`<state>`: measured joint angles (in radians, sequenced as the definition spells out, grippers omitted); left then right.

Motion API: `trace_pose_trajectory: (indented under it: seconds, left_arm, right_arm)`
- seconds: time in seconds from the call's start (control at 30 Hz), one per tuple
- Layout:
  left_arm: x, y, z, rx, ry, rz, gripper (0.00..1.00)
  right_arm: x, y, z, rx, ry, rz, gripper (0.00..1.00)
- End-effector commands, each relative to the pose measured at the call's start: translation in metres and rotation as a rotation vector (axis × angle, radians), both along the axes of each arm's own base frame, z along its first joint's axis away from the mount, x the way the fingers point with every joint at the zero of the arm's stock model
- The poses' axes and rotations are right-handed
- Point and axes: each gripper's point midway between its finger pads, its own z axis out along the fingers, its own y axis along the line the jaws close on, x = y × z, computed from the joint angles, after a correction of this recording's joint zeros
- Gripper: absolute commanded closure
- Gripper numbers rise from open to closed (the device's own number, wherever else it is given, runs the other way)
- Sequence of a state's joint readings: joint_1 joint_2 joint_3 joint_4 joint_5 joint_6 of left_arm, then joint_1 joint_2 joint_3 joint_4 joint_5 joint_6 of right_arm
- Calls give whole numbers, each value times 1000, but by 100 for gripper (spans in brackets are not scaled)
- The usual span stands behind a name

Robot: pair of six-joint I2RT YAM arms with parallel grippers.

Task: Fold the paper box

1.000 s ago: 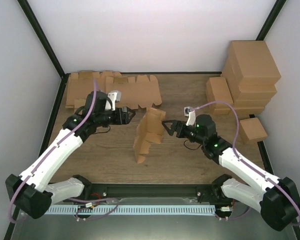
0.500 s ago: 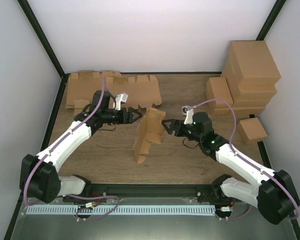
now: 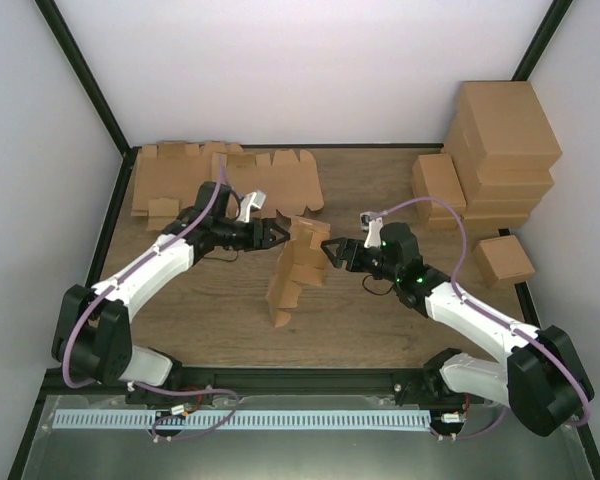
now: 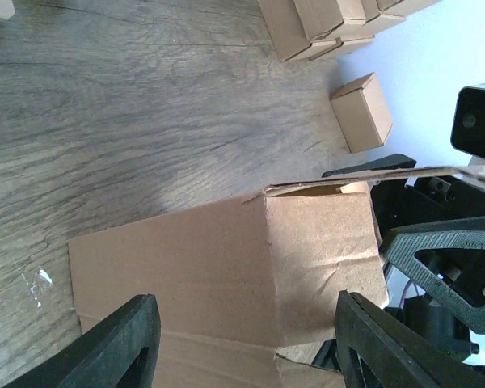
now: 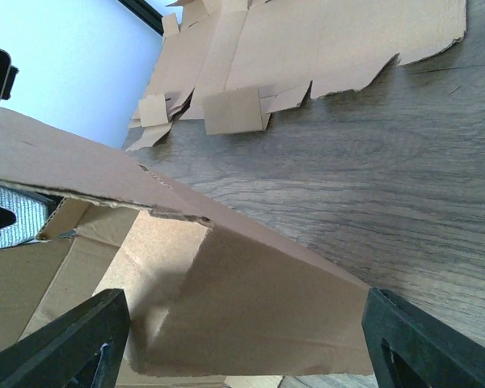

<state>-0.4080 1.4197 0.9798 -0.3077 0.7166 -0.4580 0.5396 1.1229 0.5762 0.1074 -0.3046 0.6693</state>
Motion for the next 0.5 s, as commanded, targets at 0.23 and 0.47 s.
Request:
trace_pose_trajectory:
  seconds: [0.23, 0.47]
  left_arm:
    - [-2, -5, -13, -19, 6, -46, 41]
    - [-2, -5, -19, -19, 19, -45, 41]
  right_arm:
    - [8, 4, 27, 14, -78, 13, 19]
    - [10, 3, 27, -6, -82, 11, 19]
